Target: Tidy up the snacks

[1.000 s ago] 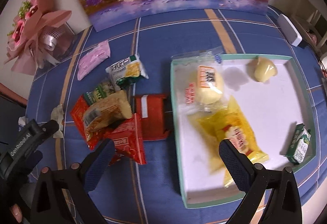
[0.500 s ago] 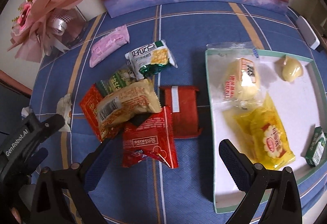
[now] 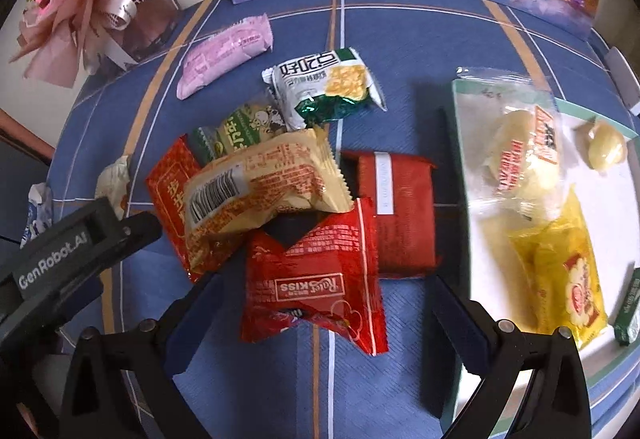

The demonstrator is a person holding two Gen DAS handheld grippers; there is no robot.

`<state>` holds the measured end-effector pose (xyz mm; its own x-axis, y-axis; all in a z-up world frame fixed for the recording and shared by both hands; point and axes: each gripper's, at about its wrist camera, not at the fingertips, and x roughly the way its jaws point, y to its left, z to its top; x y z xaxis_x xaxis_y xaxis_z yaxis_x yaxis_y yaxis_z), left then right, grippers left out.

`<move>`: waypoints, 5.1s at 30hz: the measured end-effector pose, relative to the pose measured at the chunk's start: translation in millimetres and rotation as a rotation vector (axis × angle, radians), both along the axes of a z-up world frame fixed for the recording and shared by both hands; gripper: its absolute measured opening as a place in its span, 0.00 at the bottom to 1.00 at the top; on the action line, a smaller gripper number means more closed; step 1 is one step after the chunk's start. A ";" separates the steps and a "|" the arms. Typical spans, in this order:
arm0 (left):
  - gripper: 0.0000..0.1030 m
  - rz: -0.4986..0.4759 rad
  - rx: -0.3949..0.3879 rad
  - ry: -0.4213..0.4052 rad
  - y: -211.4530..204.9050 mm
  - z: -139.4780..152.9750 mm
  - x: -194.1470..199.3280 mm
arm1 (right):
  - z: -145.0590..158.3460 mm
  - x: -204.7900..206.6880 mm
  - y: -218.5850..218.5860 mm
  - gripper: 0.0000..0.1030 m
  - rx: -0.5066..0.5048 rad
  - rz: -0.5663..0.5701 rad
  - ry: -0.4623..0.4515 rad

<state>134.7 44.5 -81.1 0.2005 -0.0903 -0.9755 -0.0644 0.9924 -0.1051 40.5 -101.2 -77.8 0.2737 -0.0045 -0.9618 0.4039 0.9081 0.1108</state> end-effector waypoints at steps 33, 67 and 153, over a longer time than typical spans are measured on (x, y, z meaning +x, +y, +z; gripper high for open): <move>1.00 -0.057 0.063 0.013 -40.9 -34.4 33.4 | -22.8 5.2 -2.7 0.99 0.013 0.011 0.042; 0.53 -0.065 0.032 -0.003 -38.9 -17.0 8.5 | 4.9 -6.4 -7.9 0.52 0.052 -0.040 -0.026; 0.49 -0.132 -0.003 -0.120 -24.2 26.4 -26.3 | 36.9 -32.8 -39.6 0.52 0.148 -0.095 -0.061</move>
